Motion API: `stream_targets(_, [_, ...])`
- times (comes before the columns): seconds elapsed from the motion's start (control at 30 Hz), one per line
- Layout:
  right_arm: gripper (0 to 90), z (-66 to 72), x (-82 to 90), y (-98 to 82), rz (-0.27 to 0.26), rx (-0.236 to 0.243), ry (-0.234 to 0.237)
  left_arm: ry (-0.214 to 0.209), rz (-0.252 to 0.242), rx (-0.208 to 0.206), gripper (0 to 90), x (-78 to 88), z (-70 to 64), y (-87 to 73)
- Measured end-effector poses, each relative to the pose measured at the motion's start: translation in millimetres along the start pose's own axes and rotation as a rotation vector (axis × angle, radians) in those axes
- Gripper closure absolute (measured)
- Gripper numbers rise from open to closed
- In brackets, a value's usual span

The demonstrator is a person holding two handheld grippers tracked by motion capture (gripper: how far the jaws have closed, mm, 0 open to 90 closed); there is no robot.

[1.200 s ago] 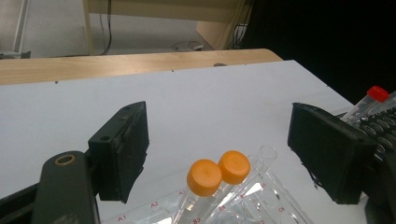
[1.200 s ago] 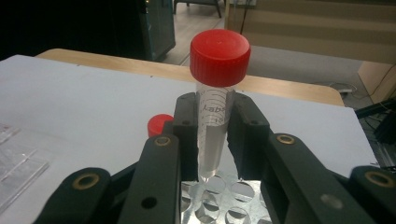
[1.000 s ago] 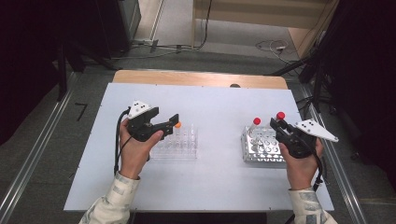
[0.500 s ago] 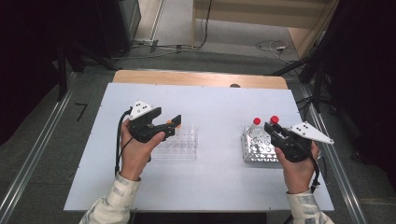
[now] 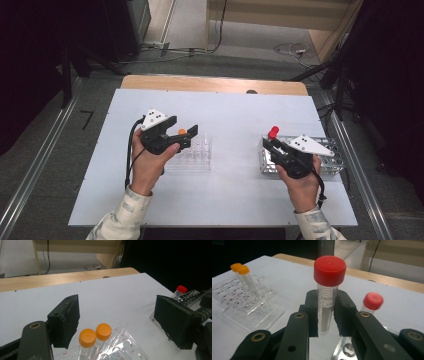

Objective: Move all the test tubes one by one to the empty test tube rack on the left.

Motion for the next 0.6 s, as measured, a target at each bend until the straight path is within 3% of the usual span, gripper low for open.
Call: stream_targets(0.6, [71.5,36.3,-16.1,-8.3,0.04,0.051,0.071,-0.039,0.002,-0.038,21.4,-0.7,-21.3,0.0])
Point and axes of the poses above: each handheld gripper's, and its own axes: x roughly backward along the jaws, y roughly out of its top, z roughly to its left, the point moved 10 cm from there along -x, roughly forward along the jaws, and after that the axes turned 1 degree about z, right-handed, at the moved point
